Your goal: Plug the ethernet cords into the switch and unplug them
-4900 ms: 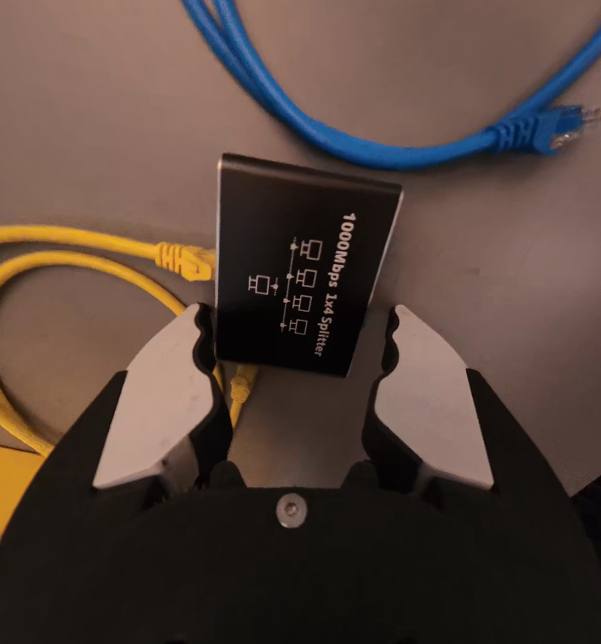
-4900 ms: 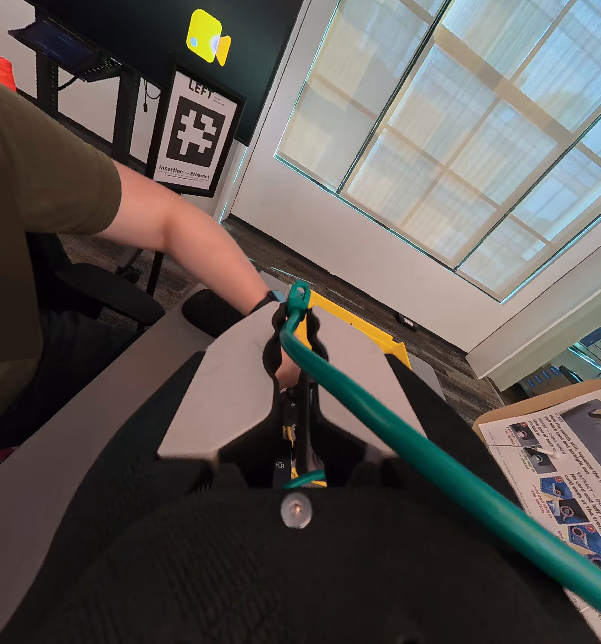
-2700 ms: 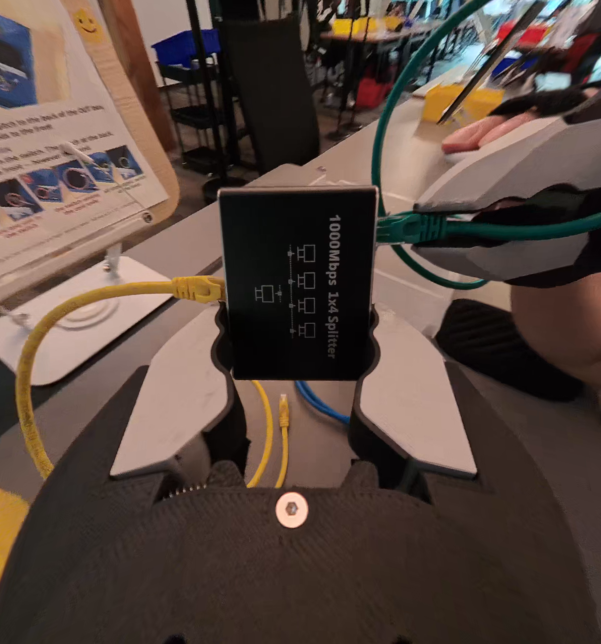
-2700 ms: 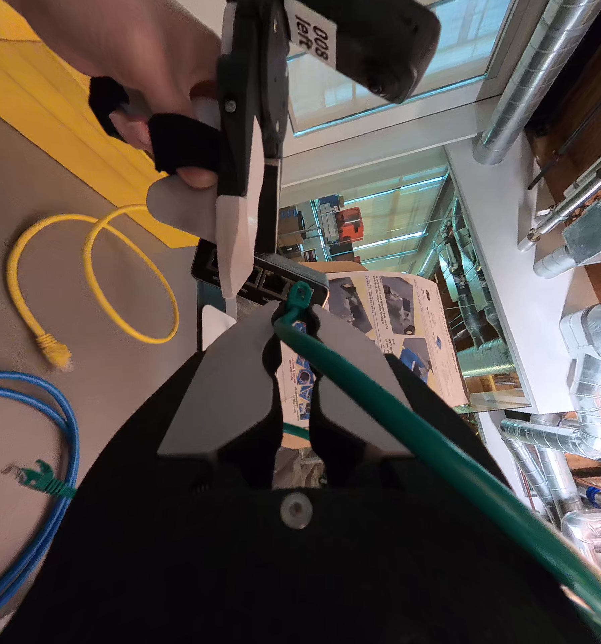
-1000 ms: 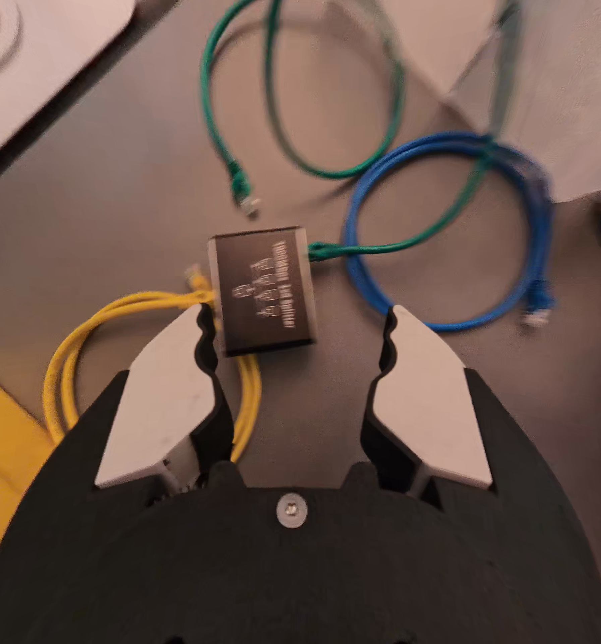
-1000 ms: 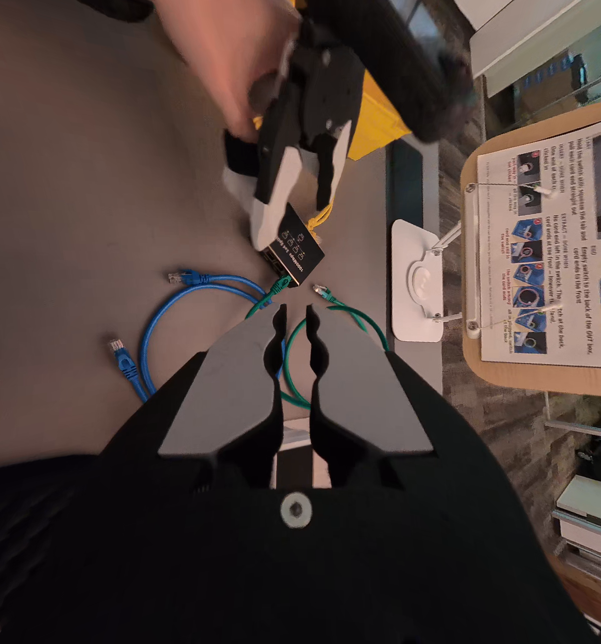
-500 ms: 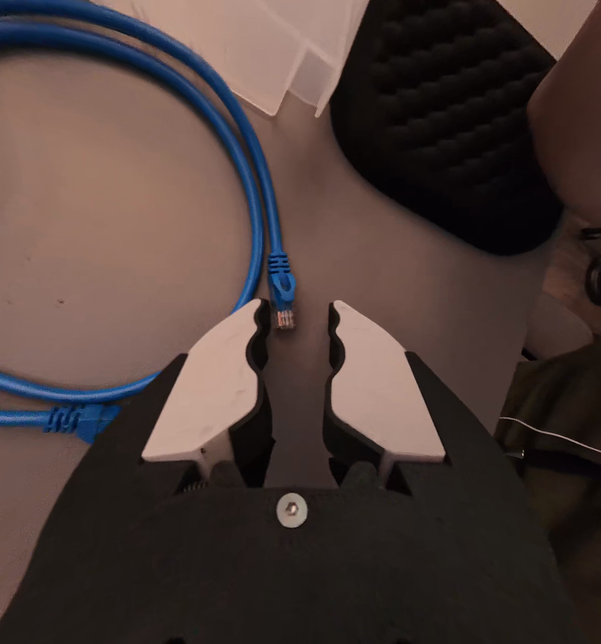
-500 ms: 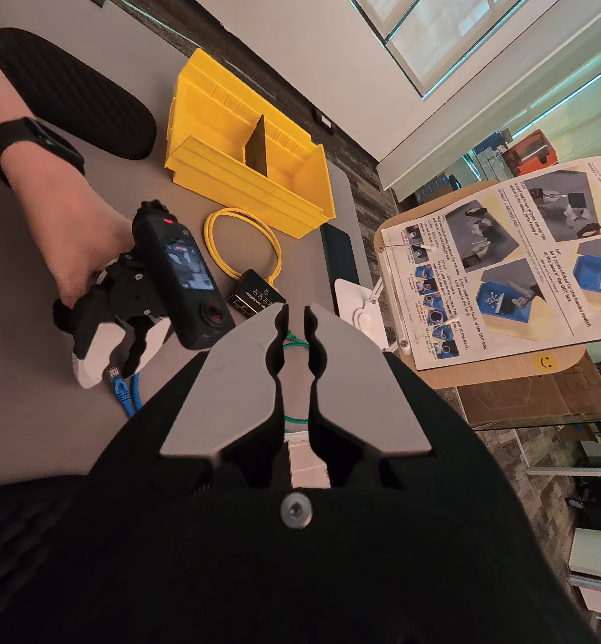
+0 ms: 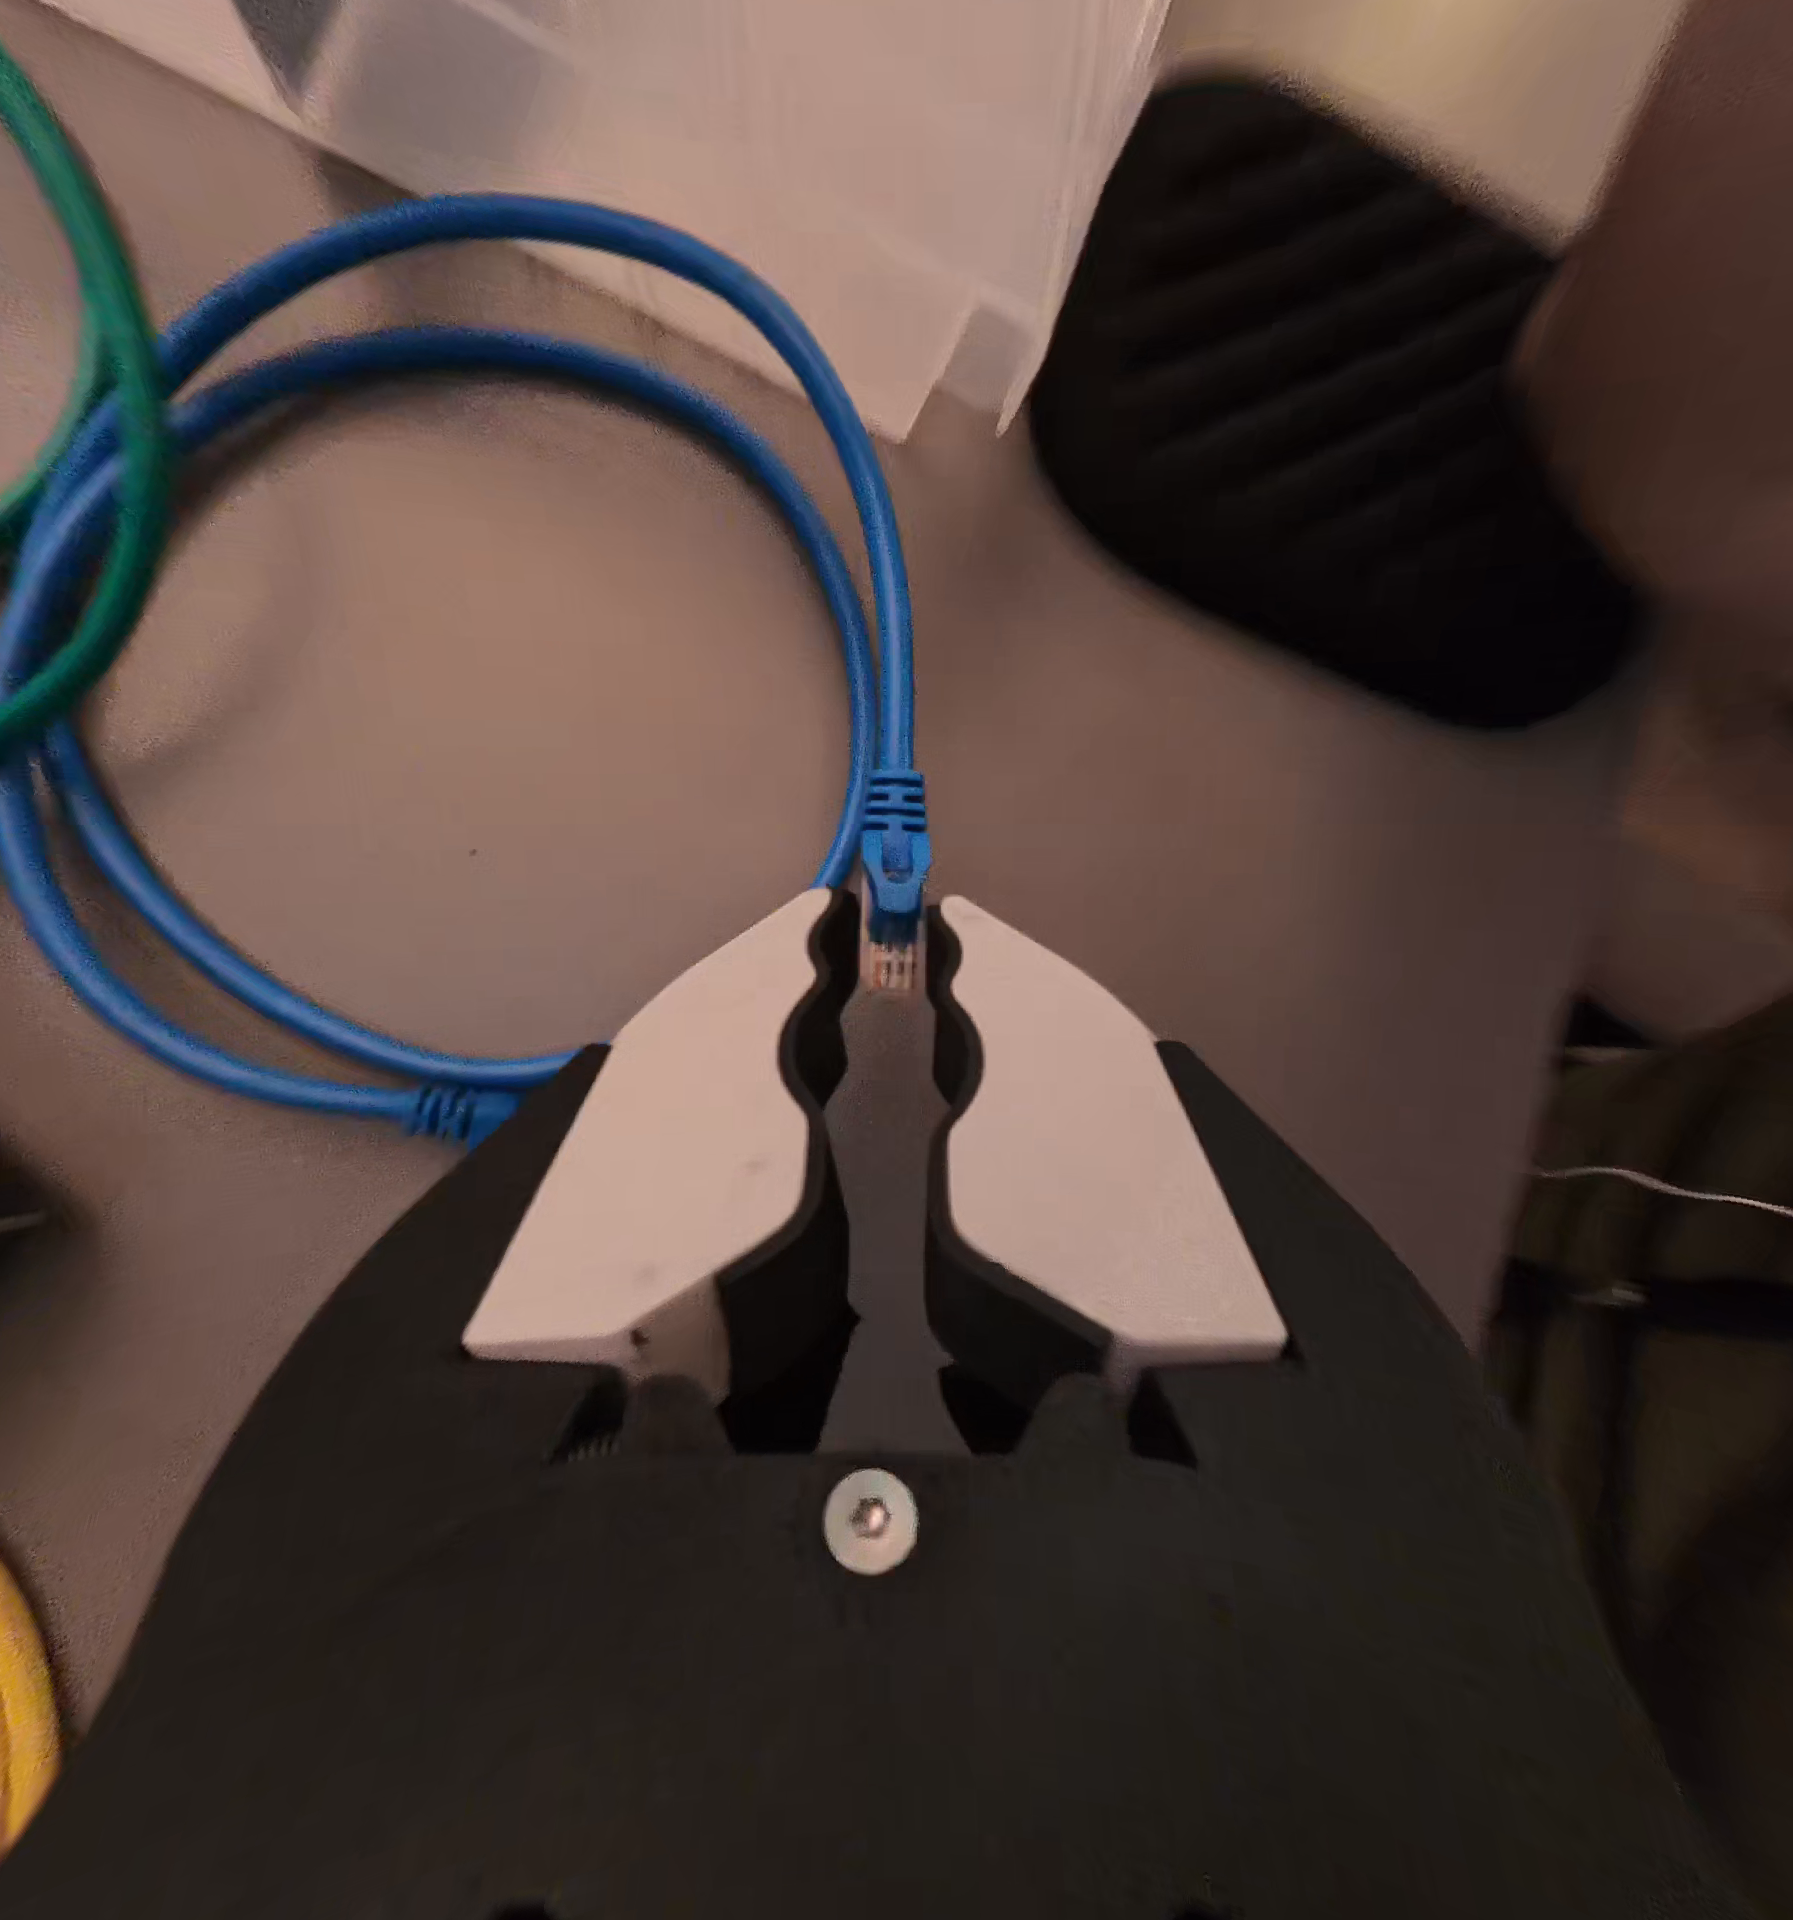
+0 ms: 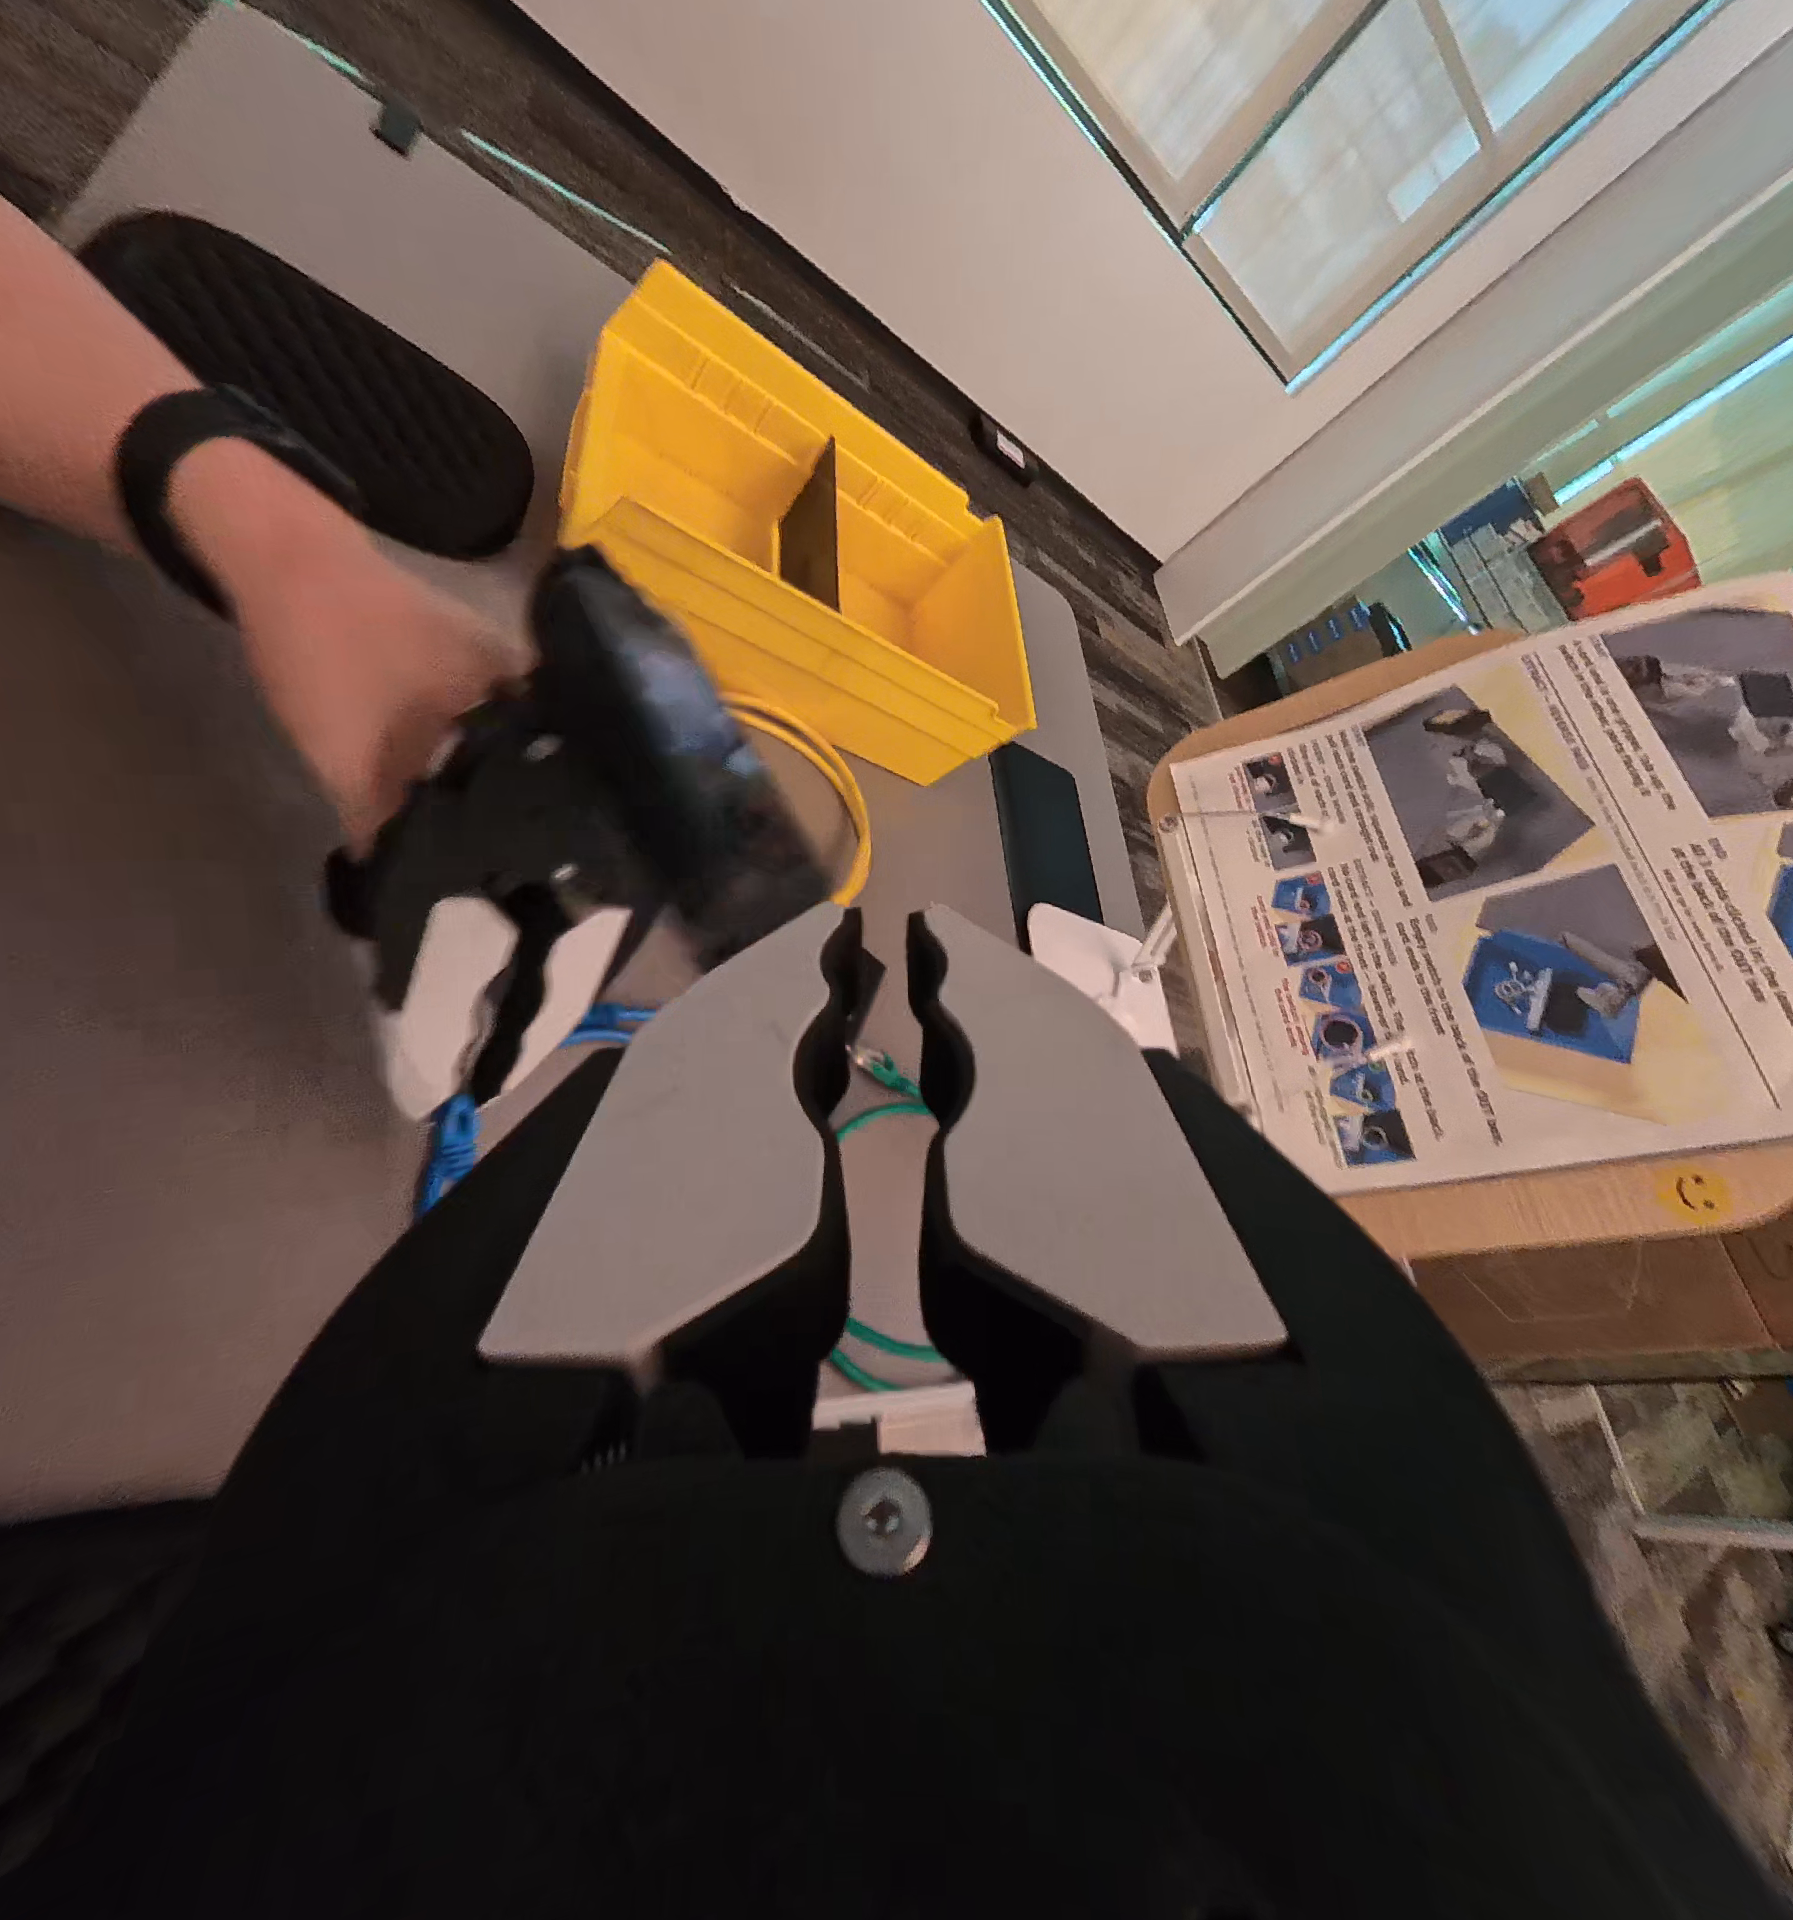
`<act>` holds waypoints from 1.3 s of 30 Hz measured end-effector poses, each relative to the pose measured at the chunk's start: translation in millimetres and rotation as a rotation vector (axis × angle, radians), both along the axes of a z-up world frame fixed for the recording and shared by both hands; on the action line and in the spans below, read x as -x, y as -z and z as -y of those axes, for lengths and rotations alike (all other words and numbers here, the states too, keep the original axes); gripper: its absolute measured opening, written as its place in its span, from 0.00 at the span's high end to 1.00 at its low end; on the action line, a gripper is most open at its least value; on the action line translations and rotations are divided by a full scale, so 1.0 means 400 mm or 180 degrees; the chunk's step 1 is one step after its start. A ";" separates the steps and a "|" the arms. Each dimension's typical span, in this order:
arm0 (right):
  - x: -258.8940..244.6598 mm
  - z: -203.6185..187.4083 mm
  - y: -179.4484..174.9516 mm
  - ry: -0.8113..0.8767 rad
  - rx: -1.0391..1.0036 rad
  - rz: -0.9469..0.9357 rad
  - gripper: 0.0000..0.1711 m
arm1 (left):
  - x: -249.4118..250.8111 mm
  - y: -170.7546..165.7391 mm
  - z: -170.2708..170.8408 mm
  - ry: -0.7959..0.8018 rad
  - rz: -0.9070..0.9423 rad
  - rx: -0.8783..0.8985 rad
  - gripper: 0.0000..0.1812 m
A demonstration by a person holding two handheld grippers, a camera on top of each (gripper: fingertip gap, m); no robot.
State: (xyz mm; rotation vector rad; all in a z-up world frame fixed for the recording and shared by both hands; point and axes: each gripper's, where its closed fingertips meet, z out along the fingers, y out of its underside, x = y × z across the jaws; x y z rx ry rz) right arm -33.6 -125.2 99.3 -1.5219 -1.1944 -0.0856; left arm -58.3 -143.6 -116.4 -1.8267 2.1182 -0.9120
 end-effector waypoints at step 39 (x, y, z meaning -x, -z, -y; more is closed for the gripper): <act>0.278 -0.225 0.226 -0.1014 0.2747 -0.2569 0.93 | 0.215 -0.306 -0.255 -0.0385 0.1706 0.1347 0.94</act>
